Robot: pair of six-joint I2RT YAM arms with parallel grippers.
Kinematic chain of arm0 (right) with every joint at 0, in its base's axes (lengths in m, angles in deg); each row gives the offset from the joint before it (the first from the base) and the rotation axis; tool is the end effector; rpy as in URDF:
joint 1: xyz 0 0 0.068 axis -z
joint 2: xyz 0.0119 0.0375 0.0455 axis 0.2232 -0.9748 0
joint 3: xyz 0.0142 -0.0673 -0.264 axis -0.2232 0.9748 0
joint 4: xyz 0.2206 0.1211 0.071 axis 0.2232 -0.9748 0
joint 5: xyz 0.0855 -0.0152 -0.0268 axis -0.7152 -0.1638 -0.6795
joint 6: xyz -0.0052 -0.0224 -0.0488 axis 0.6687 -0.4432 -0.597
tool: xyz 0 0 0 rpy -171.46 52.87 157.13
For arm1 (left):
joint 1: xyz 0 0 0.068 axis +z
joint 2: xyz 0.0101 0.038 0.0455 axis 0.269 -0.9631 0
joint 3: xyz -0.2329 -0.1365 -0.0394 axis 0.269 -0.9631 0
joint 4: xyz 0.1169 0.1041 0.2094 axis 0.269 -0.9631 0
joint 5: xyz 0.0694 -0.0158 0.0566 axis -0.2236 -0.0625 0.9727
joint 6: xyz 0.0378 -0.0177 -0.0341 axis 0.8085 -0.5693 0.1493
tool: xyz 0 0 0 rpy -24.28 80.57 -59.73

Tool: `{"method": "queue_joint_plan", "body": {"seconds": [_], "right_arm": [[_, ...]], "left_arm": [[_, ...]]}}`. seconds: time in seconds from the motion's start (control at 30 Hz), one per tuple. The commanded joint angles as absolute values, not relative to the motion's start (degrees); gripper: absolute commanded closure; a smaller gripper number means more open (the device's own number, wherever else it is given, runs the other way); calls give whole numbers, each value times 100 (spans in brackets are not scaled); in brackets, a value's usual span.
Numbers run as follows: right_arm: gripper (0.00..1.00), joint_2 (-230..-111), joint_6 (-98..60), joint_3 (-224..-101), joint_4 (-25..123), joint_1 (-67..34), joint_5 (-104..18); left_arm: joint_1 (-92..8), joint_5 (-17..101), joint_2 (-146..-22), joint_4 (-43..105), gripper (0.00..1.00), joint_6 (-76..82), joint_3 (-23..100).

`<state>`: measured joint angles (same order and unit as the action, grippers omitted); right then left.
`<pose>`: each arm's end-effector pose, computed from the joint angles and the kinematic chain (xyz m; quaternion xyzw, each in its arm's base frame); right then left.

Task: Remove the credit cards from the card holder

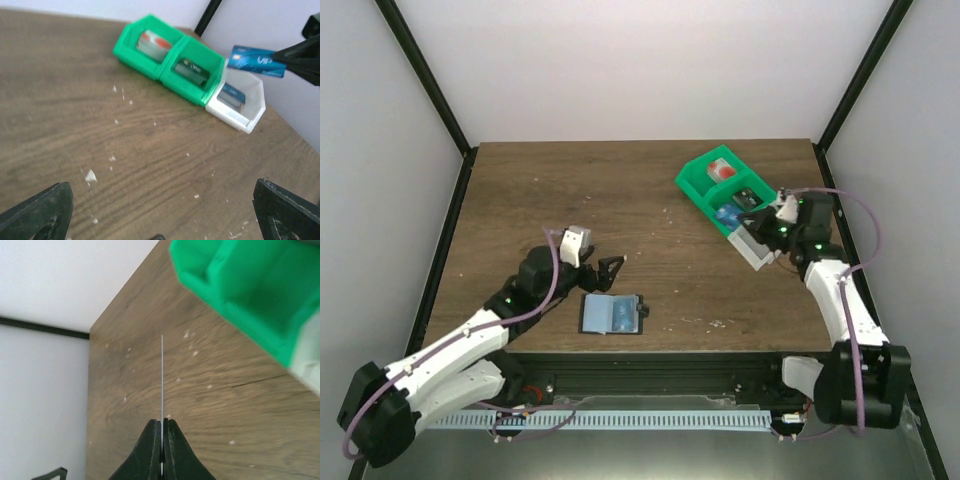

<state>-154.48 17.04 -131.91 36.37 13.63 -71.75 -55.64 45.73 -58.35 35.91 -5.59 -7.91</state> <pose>0.2440 0.0179 0.2683 0.1731 0.8319 0.4169 0.3227 0.1533 -0.1322 0.2388 0.1624 0.7866 -0.3228 0.5007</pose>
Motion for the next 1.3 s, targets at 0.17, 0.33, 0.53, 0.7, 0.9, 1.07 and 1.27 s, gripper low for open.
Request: {"method": "queue_joint_plan", "body": {"seconds": [0.17, 0.33, 0.53, 0.7, 0.9, 1.07, 1.27], "right_arm": [[99, -16451, 49, -14199, 1804, 3197, -8087], [100, -16593, -75, -14385, 1571, 3623, -7667], [98, -17243, -322, -14863, 1253, 3650, -6891], [98, -17742, -448, -15067, 1328, 3873, -7033], [95, -18239, -397, -15238, 1594, 3874, -7206], [95, -18687, -307, -15448, 1836, 3880, -7508], [95, -19072, -286, -15650, 2017, 3876, -7499]], "left_arm": [[-5362, 3652, -6762, 2328, 0, -1700, -348], [-5336, 3775, -7097, 1987, 0, -1536, -161], [-5332, 3981, -7153, 1707, 0, -1421, -2], [-5326, 3954, -7100, 1741, 0, -1437, -86], [-5310, 3964, -7133, 1715, 0, -1526, 27], [-5312, 3921, -7140, 1894, 0, -1693, -76], [-5312, 3867, -7239, 2050, 0, -1862, -221]]}}
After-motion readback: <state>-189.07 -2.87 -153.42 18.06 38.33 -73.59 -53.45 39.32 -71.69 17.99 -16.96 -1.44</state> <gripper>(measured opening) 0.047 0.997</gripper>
